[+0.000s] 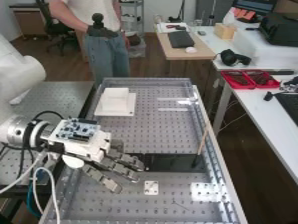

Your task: Grab the larger nut and place it in the white container

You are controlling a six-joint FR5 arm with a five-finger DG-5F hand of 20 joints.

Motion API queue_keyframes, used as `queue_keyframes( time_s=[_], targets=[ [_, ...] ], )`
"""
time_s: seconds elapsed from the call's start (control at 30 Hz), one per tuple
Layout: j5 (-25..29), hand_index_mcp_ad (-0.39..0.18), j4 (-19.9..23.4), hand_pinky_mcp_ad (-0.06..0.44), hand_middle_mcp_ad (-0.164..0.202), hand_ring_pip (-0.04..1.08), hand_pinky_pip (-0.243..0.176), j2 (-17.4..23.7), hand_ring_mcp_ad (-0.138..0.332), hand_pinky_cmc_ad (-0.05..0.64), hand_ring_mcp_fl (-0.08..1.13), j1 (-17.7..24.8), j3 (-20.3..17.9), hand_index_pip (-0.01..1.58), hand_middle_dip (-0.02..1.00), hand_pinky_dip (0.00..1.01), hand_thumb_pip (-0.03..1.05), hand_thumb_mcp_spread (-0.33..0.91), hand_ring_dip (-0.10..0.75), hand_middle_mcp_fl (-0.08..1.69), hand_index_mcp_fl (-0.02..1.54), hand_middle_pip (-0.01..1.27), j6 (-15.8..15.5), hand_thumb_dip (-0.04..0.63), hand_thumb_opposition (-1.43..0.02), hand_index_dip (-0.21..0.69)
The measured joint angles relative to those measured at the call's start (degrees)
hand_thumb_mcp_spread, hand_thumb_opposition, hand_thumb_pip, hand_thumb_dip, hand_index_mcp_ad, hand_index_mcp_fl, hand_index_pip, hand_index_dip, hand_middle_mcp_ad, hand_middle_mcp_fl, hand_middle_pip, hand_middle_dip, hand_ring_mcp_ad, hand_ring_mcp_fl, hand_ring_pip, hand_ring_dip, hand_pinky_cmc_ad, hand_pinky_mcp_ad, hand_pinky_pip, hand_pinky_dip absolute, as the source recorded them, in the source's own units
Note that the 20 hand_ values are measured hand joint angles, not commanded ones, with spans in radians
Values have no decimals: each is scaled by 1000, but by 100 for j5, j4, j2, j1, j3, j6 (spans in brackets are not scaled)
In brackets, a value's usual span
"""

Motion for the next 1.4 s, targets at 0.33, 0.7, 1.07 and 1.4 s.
queue_keyframes(
  time_s=[0.33,0.7,1.07,1.4],
  targets=[
    [-106,-155,58,293,82,96,-75,-72,145,347,5,-71,11,1541,253,342,771,325,112,16,12,127,-65,204,-852,298],
    [-366,-173,311,295,84,96,-75,-122,145,347,5,-130,-28,1541,253,328,764,340,112,16,12,131,-231,204,-852,298],
    [-933,-182,404,291,79,96,-66,-300,145,347,5,-272,93,1536,253,330,764,340,110,16,12,131,-638,204,-852,290],
    [-1199,-182,311,295,75,93,-66,-352,129,347,5,-396,200,1541,253,330,764,340,119,19,12,131,-754,204,-852,264]
  ],
)
